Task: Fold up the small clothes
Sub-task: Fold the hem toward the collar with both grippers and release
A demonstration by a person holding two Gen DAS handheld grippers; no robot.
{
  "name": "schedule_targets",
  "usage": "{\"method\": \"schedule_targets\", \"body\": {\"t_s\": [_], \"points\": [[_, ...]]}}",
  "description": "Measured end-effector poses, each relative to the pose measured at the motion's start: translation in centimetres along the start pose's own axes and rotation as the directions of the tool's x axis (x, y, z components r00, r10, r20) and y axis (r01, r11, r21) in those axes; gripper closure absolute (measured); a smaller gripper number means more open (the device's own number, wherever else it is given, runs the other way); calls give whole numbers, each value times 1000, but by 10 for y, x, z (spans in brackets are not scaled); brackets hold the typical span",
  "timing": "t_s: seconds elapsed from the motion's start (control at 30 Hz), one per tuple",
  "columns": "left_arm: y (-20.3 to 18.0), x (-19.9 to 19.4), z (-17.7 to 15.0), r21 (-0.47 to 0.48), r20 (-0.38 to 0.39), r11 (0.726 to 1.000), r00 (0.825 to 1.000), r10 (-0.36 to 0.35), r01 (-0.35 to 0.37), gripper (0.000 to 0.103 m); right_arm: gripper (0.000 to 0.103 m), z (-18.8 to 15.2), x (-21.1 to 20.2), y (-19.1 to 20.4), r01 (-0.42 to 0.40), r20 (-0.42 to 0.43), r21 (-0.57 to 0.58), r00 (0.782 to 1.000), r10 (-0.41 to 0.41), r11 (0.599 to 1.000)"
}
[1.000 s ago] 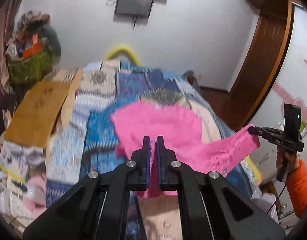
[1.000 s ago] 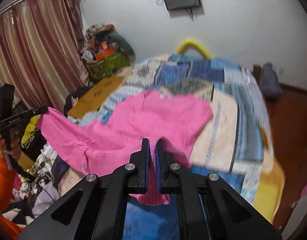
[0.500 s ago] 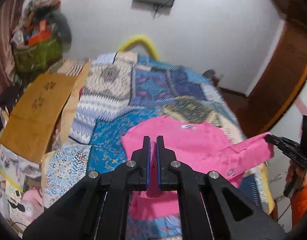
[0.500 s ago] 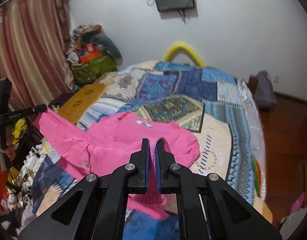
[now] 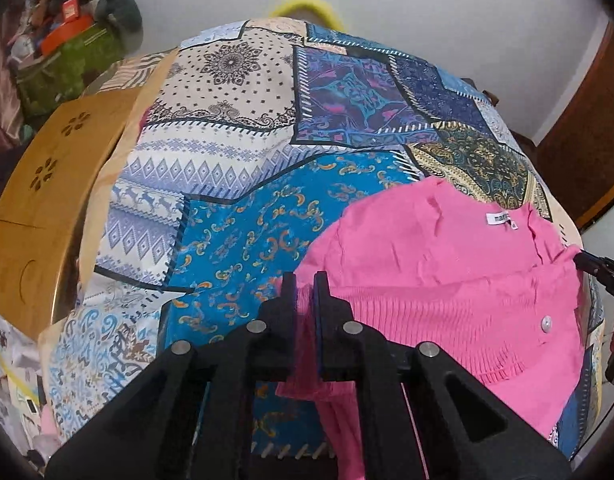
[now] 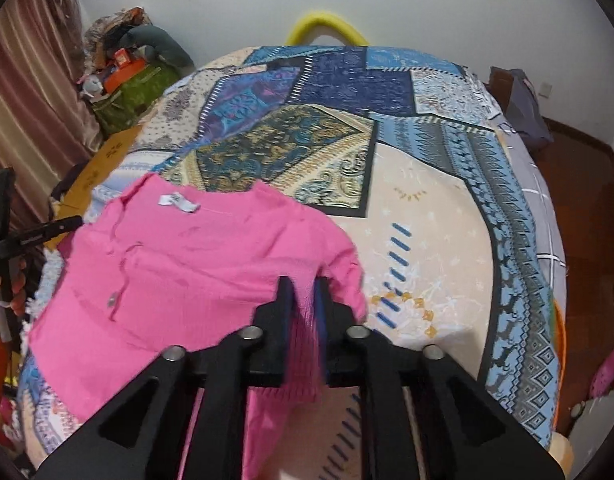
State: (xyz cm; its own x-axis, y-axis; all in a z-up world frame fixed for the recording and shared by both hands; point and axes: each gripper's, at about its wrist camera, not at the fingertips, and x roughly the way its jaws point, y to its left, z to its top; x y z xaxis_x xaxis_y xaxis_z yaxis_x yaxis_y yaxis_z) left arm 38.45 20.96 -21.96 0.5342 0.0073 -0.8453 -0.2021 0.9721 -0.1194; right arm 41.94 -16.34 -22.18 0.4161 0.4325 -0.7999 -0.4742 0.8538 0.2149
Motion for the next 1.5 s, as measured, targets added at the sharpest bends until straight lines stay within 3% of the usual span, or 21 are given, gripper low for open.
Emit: {"method": "schedule_targets", "body": {"t_s": [0.1, 0.17, 0.3, 0.4, 0.73, 0.87, 0.97, 1.07, 1.17, 1.2, 1.33, 1.4, 1.5], "points": [[-2, -10, 0, 12, 23, 999, 998, 52, -52, 68, 60, 2, -7, 0, 24, 26, -4, 999, -24, 1000], [-4, -24, -1, 19, 56, 998, 997, 53, -54, 52, 60, 1, -19, 4, 19, 49, -17, 999, -18, 1000], [-21, -48, -13, 77, 49, 997, 999, 21, -25, 42, 59, -5, -37, 25, -36, 49, -72, 998, 40, 997], [-39, -55, -27, 128, -3, 991, 999, -47, 47, 42, 59, -16, -40, 43, -68, 28, -118, 997, 71, 991], [-100, -30, -73, 234, -145, 964, 985, -93, 125, 41, 59, -49, 1, 78, -179, -130, -134, 978, 162, 975], [-104, -20, -60, 246, -137, 962, 987, -82, 114, 39, 59, -45, 19, 77, -174, -177, -142, 973, 148, 974], [-104, -7, -42, 283, -116, 958, 993, -20, 53, 39, 59, -31, 25, 70, -184, -181, -131, 971, 159, 974], [-98, 8, -19, 301, -89, 954, 995, 36, -8, 39, 59, -15, 30, 60, -178, -166, -127, 974, 156, 976], [-89, 17, 7, 272, -70, 962, 997, 22, -2, 38, 59, 3, 31, 56, -164, -135, -138, 980, 145, 977], [-87, 17, 20, 257, -38, 966, 998, 54, -42, 38, 59, 9, 30, 55, -146, -115, -146, 985, 129, 979], [-70, 4, 58, 141, 89, 977, 985, 147, -159, 38, 59, 35, 17, 40, -14, 47, -103, 999, 19, 995], [-58, -8, 64, 78, 121, 990, 987, 106, -115, 38, 59, 42, 11, 29, -24, 78, -46, 997, 28, 999], [-46, -20, 54, 77, 106, 995, 993, 50, -59, 38, 59, 34, 3, 27, -32, 69, -54, 997, 36, 998]]}}
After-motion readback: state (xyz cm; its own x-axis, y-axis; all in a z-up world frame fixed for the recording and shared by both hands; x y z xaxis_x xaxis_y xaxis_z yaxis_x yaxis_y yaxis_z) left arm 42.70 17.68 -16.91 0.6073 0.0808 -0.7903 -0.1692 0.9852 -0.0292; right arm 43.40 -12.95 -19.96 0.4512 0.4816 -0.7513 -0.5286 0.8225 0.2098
